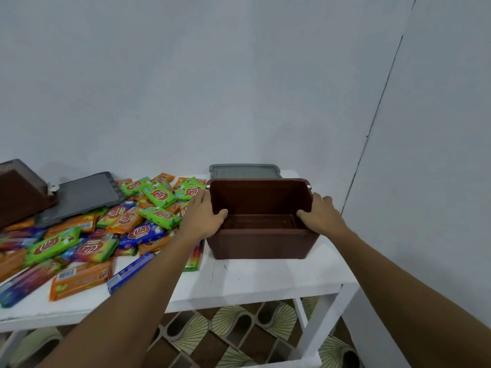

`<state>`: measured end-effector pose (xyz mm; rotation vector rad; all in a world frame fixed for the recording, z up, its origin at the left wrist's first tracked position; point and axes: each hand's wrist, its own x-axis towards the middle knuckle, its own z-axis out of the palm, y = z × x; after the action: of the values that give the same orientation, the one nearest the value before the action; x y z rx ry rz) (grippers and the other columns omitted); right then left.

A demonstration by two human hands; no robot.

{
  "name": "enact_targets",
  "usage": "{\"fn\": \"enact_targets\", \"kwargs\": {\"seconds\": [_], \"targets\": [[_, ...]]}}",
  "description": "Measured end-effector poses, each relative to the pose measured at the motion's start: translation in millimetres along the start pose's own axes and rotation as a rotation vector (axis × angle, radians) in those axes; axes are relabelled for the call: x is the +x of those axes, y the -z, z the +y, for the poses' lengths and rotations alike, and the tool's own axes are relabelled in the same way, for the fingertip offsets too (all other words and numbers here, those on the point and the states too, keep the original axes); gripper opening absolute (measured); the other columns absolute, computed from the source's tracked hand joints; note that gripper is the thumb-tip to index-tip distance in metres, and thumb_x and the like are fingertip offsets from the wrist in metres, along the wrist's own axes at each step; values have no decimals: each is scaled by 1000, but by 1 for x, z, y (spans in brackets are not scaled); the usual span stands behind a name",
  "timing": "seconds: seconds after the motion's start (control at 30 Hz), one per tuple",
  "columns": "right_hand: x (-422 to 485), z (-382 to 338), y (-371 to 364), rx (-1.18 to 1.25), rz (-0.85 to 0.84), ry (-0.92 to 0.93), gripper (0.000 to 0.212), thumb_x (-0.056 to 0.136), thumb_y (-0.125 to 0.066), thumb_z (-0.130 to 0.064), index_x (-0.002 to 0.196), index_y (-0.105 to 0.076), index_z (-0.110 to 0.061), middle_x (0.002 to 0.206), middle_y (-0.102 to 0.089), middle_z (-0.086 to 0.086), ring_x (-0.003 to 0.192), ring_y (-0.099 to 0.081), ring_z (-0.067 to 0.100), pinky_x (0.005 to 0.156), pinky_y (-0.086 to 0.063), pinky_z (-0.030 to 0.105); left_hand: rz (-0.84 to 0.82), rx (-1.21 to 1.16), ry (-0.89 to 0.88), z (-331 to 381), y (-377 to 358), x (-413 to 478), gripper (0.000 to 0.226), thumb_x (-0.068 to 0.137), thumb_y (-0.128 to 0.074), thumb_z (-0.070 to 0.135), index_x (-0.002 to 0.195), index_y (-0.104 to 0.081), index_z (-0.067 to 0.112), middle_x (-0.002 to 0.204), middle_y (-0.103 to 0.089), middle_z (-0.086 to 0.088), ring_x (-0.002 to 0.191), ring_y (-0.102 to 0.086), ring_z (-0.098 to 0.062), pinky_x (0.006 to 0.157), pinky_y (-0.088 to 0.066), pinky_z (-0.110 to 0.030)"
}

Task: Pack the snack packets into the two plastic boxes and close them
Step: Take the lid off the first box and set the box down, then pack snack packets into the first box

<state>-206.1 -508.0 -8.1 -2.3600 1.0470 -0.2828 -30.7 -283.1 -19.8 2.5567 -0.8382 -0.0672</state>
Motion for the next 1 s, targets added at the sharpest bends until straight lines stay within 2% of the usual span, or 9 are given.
{"fn": "enact_targets", "kwargs": {"seconds": [0.13,0.27,0.43,0.5,0.57,0.67,0.73,0.87,1.0], "targets": [[2,9,-6,-167,68,106,68,89,-50,-54,141,-33,-13,150,-28,7,128,-44,33,99,-45,54,29,161,15,2,-5,-12,81,96,-37,55,155,-4,9,163,-4,-9,150,4,-28,122,-6,-47],[3,10,-4,-286,71,99,70,91,-41,-62,142,-30,-16,146,-37,4,131,-42,29,102,-38,61,16,130,-10,-1,-3,-14,83,96,-37,55,154,-6,5,163,-7,-12,150,-2,-29,122,-10,-44],[0,-8,0,-426,98,198,63,94,-37,-58,144,-37,-20,150,-36,7,141,-29,27,110,-19,64,-101,-140,-67,-10,15,-15,73,99,-36,52,155,-11,12,163,-8,-6,150,-5,-22,120,-7,-35],[-7,-27,-7,-353,116,316,57,94,-44,-53,141,-44,-21,151,-38,7,139,-32,27,112,-25,58,-112,-230,-138,-32,25,-23,64,102,-36,44,154,-17,15,163,-11,-3,150,-7,-18,119,-6,-32],[-16,-54,-20,-259,101,455,51,93,-51,-47,136,-51,-20,144,-47,7,132,-41,27,107,-38,49,-78,-172,-173,-67,37,-29,57,102,-39,39,153,-25,15,162,-18,-4,149,-14,-19,119,-12,-35],[-29,-107,-46,-202,47,600,43,92,-56,-41,130,-57,-21,134,-56,3,124,-48,24,100,-44,44,-27,142,-120,-133,55,-31,45,97,-51,31,137,-48,11,143,-44,-10,131,-42,-28,105,-38,-39],[-31,-143,-66,-219,17,670,40,92,-56,-39,129,-58,-24,130,-58,2,120,-50,23,98,-45,45,-132,307,-57,-168,64,-29,38,93,-56,33,126,-56,13,130,-51,-9,117,-49,-26,94,-45,-38],[-28,-202,-100,-256,-55,747,38,94,-51,-30,130,-58,-19,127,-61,6,118,-52,26,95,-46,46,-284,297,-98,-192,64,-13,49,91,-61,39,133,-47,17,133,-50,-9,122,-42,-26,97,-43,-40],[-17,-242,-133,-324,-189,777,35,95,-50,-22,129,-59,-20,128,-62,5,115,-57,22,95,-48,42,-304,293,-152,-207,66,6,53,77,-75,40,119,-46,25,120,-55,-5,116,-45,-25,86,-46,-40]]}}
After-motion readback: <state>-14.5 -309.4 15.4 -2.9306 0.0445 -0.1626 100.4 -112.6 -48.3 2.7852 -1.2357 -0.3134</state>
